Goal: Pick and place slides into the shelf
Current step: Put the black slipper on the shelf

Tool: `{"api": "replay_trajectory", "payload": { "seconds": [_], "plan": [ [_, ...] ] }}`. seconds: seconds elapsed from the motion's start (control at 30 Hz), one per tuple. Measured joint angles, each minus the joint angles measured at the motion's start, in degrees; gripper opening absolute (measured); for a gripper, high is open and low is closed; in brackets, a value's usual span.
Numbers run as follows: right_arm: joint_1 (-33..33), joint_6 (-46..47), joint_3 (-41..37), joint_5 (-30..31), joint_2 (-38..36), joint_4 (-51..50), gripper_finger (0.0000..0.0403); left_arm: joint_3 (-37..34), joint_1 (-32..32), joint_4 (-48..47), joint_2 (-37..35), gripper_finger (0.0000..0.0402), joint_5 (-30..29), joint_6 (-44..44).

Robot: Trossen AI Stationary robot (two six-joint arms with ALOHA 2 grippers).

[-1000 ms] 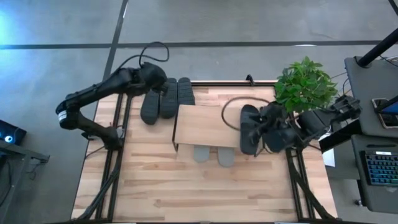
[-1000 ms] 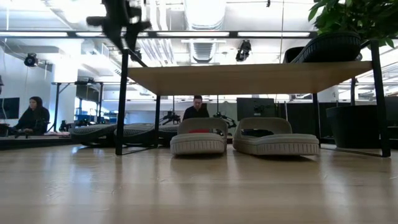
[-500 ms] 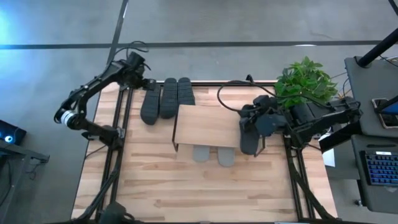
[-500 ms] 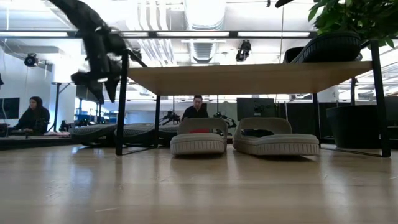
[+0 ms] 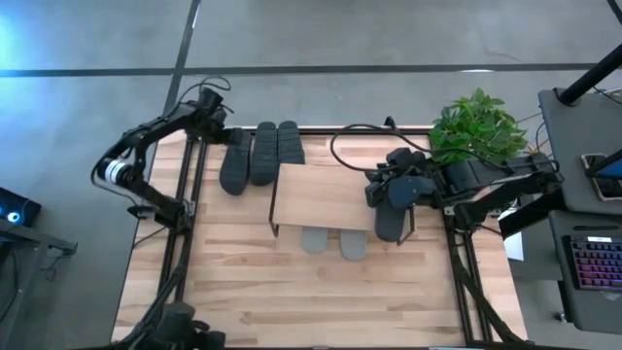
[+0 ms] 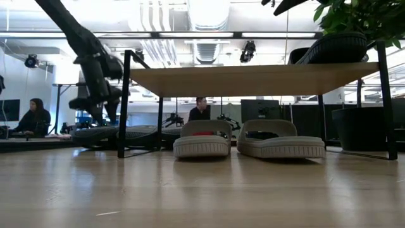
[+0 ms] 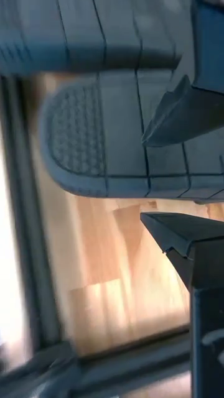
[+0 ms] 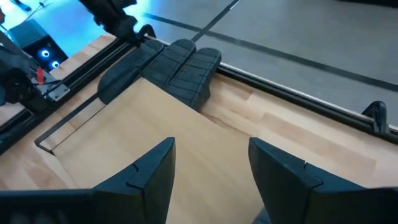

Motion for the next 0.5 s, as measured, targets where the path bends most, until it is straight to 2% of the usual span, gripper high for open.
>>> {"api": "replay_trajectory", "payload": {
  "seconds": [0.3,0.5],
  "plan": [
    [-0.06,0.44,0.0,-2.1,0.63,0.89,0.0194,0.27,0.21,2.75,6.06,0.0167,2.57,-1.42],
    [-0.3,0.6,0.0,-2.65,0.84,0.83,0.0194,0.21,1.34,3.31,7.15,0.0167,10.69,-1.3]
  ]
}}
